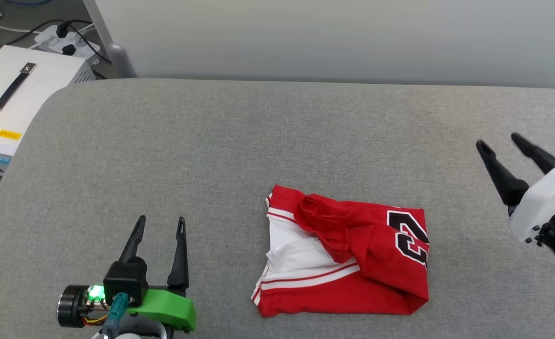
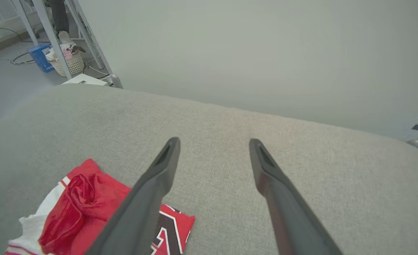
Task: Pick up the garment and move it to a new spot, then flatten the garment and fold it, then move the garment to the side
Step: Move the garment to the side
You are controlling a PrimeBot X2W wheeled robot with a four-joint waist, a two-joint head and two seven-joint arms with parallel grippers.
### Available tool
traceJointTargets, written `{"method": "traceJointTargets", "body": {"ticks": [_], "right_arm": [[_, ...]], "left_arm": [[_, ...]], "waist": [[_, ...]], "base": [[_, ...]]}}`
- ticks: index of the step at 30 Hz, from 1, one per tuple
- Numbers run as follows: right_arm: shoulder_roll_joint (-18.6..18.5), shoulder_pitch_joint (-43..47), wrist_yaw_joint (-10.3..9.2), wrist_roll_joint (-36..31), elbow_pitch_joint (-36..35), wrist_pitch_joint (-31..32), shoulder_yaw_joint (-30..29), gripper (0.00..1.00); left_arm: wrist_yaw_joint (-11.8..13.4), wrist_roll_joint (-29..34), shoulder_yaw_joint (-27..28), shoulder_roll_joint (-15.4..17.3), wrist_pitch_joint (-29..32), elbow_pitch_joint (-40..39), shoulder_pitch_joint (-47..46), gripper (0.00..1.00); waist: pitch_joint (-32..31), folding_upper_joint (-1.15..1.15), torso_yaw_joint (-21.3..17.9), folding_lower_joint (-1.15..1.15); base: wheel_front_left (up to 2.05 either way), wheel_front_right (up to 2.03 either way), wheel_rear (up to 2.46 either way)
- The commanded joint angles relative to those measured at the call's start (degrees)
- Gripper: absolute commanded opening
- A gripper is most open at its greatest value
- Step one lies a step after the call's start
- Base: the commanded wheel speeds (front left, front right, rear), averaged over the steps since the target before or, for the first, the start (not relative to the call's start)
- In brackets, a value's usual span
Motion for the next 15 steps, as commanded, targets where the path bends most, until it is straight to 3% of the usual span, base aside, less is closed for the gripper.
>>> {"method": "traceJointTargets", "body": {"ticks": [1, 7, 15], "right_arm": [[-1.0, -1.1, -0.04, 3.6, 0.7, 4.8, 0.7, 1.0], [-3.1, -0.9, -0.04, 15.0, 4.3, 23.7, 3.0, 1.0], [-1.0, -0.9, -0.04, 19.6, 9.0, 30.9, 4.8, 1.0]], "left_arm": [[-0.2, -0.1, 0.1, -0.2, -0.3, 0.1, -1.1, 1.0], [-0.4, -0.1, -0.2, -0.5, -0.3, 0.0, -2.3, 1.0], [-0.9, -0.2, -1.0, -1.0, -0.3, -0.1, -5.3, 1.0]], "waist": [[0.8, 0.0, 0.4, 0.0], [2.9, 0.0, 1.4, 0.0], [7.3, 0.0, 3.1, 0.0]], "base": [[0.0, 0.0, 0.0], [0.0, 0.0, 0.0], [0.0, 0.0, 0.0]]}}
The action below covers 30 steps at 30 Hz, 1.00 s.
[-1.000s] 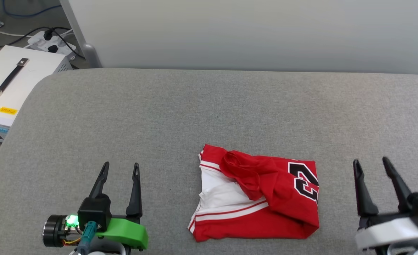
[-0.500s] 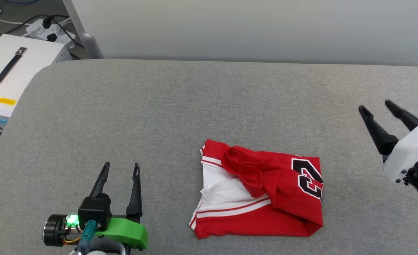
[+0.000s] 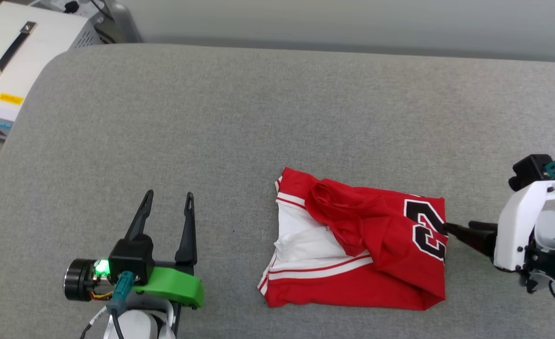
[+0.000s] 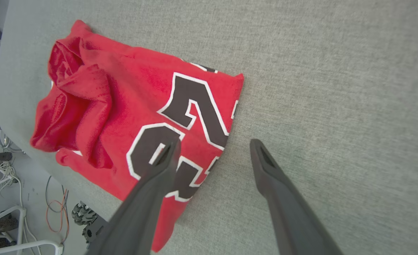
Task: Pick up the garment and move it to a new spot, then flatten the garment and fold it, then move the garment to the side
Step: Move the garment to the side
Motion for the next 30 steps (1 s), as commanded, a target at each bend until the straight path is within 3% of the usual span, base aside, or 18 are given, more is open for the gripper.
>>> {"method": "traceJointTargets", "body": {"ticks": [1, 15, 16, 17, 23, 30], "right_arm": [[0.6, -0.1, -0.03, 0.5, 0.5, 0.2, 0.4, 1.0], [3.3, 1.1, -0.03, 3.2, 5.5, -2.8, 10.3, 1.0], [3.0, 1.1, -0.03, 3.3, 5.3, -3.6, 10.8, 0.39], [2.7, 1.0, -0.03, 3.4, 5.0, -4.7, 11.2, 0.0], [0.4, -0.9, -0.03, 3.0, 2.9, -12.4, 12.5, 0.0], [-5.2, -4.1, -0.03, -1.9, -2.6, -19.6, 16.7, 0.0]], "left_arm": [[-0.3, -0.2, 0.0, -0.4, -0.3, 0.0, -1.4, 1.0], [-0.5, -0.3, -0.3, -0.9, -0.3, 0.7, -3.9, 1.0], [-0.5, -0.3, -0.3, -0.9, -0.3, 0.7, -3.9, 1.0], [-0.5, -0.3, -0.2, -0.9, -0.3, 0.7, -3.9, 1.0], [-0.4, -0.3, 0.0, -1.0, -0.3, 0.8, -3.3, 1.0], [-0.1, -0.2, 1.0, -0.9, -0.3, 0.7, -1.4, 1.0]], "waist": [[2.1, 0.0, 1.2, 0.0], [4.8, 0.0, 3.1, 0.0], [4.7, 0.0, 3.1, 0.0], [4.7, 0.0, 3.1, 0.0], [3.6, 0.0, 2.4, 0.0], [1.0, 0.0, -1.3, 0.0]], "base": [[0.0, 0.0, 0.0], [0.0, 0.0, 0.0], [0.0, 0.0, 0.0], [0.0, 0.0, 0.0], [0.0, 0.0, 0.0], [0.0, 0.0, 0.0]]}}
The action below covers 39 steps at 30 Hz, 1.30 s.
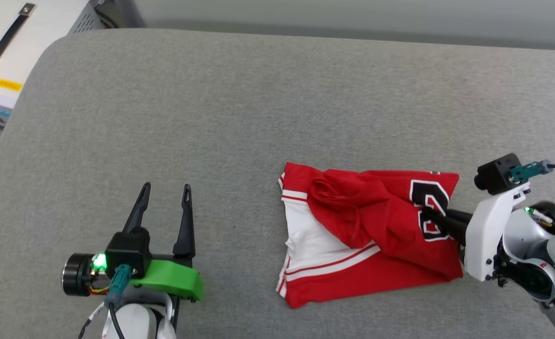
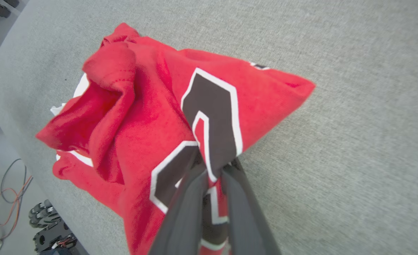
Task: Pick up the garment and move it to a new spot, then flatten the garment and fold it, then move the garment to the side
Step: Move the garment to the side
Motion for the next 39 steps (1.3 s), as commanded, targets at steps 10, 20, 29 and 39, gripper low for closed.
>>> {"method": "traceJointTargets", "body": {"ticks": [10, 20, 29, 39], "right_arm": [[-8.7, -3.3, -0.03, -4.5, -6.8, -1.4, 1.6, 0.0], [-12.8, -4.4, -0.03, -5.6, -5.8, -1.5, -3.2, 0.0], [-15.9, -11.0, -0.03, -8.7, 3.3, -3.1, -8.7, 0.0], [-18.6, -21.5, -0.03, -13.7, 18.0, -4.9, -12.5, 0.0]], "left_arm": [[0.8, -0.1, 1.8, 0.2, -0.3, -1.9, 3.5, 1.0], [0.6, 0.8, 2.3, 1.2, -0.3, -4.7, 3.6, 1.0], [-0.3, 1.7, 2.4, 3.9, -0.3, -8.0, -1.4, 1.0], [-0.7, 2.1, 2.4, 6.1, -0.3, -11.6, -6.7, 1.0]], "waist": [[-3.3, 0.0, -11.6, 0.0], [0.8, 0.0, -20.0, 0.0], [11.4, 0.0, -20.4, 0.0], [20.4, 0.0, -18.3, 0.0]], "base": [[0.0, 0.0, 0.0], [0.0, 0.0, 0.0], [0.0, 0.0, 0.0], [0.0, 0.0, 0.0]]}}
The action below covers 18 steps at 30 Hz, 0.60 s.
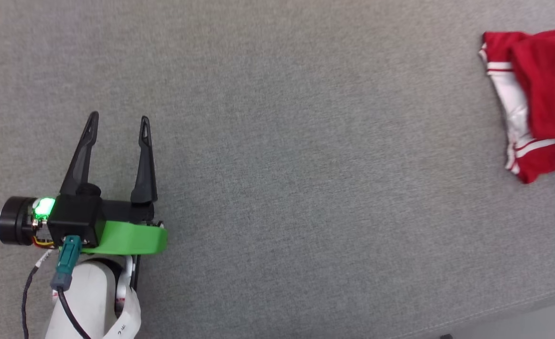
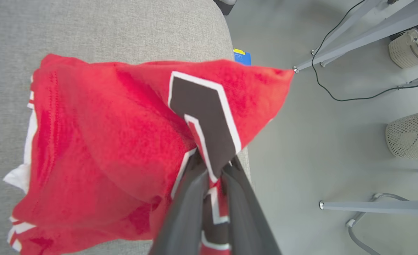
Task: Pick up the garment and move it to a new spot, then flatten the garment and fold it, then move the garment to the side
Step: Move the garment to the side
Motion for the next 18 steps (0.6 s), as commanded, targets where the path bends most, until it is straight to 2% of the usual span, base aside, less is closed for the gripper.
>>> {"method": "traceJointTargets", "body": {"ticks": [1, 12, 15, 18], "right_arm": [[-0.4, -2.1, -0.04, -1.0, 1.8, -1.0, -0.7, 0.0], [-0.8, -6.8, -0.04, -5.5, 14.1, -5.8, -3.2, 0.0], [0.6, -7.3, -0.04, -5.3, 16.5, -7.9, -4.3, 1.0], [1.3, -7.2, -0.04, -6.0, 18.2, -10.0, -4.4, 1.0]], "left_arm": [[-0.3, 0.6, 0.1, 0.6, -0.3, -0.7, -1.3, 1.0], [0.5, 0.5, -0.5, 0.6, -0.3, -1.6, -2.6, 1.0], [0.7, 0.2, -0.4, 0.7, -0.3, -1.4, -2.4, 1.0], [0.8, 0.0, -0.5, 0.6, -0.3, -0.7, -2.3, 1.0]], "waist": [[5.9, 0.0, 1.6, -0.01], [7.0, 0.0, 3.4, -0.01], [6.3, 0.0, 3.5, -0.01], [5.2, 0.0, 3.8, -0.01]], "base": [[0.0, 0.0, 0.0], [0.0, 0.0, 0.0], [0.0, 0.0, 0.0], [0.0, 0.0, 0.0]]}}
